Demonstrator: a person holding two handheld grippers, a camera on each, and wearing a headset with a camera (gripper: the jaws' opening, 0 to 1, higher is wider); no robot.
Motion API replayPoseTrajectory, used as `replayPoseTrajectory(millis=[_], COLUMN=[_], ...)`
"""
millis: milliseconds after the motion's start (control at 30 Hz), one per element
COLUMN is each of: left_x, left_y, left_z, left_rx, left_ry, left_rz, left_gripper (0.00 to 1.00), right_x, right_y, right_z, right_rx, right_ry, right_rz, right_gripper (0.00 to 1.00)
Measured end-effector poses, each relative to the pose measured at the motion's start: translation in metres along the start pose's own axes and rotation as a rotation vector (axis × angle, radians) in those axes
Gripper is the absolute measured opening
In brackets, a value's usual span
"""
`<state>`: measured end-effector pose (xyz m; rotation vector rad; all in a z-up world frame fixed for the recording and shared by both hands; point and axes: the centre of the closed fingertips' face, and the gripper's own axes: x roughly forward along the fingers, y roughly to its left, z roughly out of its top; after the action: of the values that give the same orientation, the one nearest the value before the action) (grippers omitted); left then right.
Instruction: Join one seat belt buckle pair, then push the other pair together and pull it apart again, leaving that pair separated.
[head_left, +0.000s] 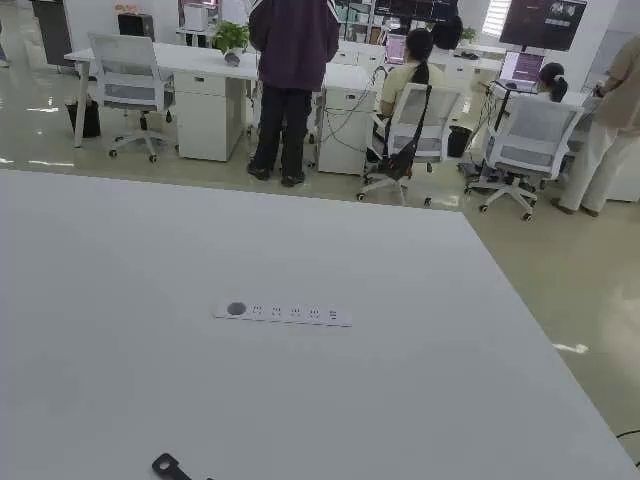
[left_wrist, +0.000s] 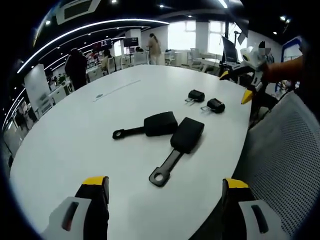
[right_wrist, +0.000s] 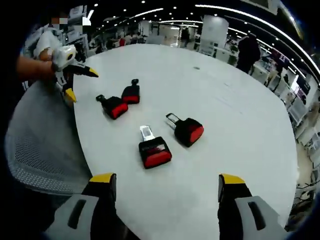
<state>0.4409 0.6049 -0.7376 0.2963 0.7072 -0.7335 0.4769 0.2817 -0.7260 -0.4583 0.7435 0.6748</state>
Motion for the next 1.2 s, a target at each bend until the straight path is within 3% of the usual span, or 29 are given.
replayPoseTrajectory(millis=[333,533,700,900,933,1000,1100,1200], left_x=[0.003,0.004,0.003,0.001,-0.001,-0.006,-0.007,-0.008], left_y=[0.006,0.003,0.005,0.006,0.007,0.01,0.016,0.023], left_z=[-0.004,-0.004,-0.001,0.002,0.008,0.015,0.013,0.014], left_rx=[-0.025,-0.006,-0.016,-0.025,-0.05,-0.072,-0.09,-0.103], left_ry=[0.004,0.004,-0.013,-0.024,-0.055,-0.072,-0.073,-0.102], left_rz=[0.004,-0.001,0.002,0.004,0.007,0.024,0.034,0.055], left_gripper=[1.0,1.0,1.0,0.98,0.98,0.98,0.98,0.97], right_x=[0.004,0.003,0.001,-0.001,-0.001,-0.002,-0.001,0.0], right_y=[0.008,0.006,0.007,0.011,0.011,0.011,0.014,0.015], right_z=[-0.005,-0.005,-0.002,0.001,0.001,0.002,0.004,0.005], right_rx=[0.002,0.01,0.015,0.025,0.023,0.024,0.048,0.035], right_ry=[0.015,0.011,0.003,-0.001,0.0,-0.003,-0.012,-0.014], right_rz=[0.021,0.02,0.013,0.018,0.019,0.02,0.033,0.029], right_gripper=[0.93,0.93,0.84,0.84,0.84,0.84,0.85,0.85])
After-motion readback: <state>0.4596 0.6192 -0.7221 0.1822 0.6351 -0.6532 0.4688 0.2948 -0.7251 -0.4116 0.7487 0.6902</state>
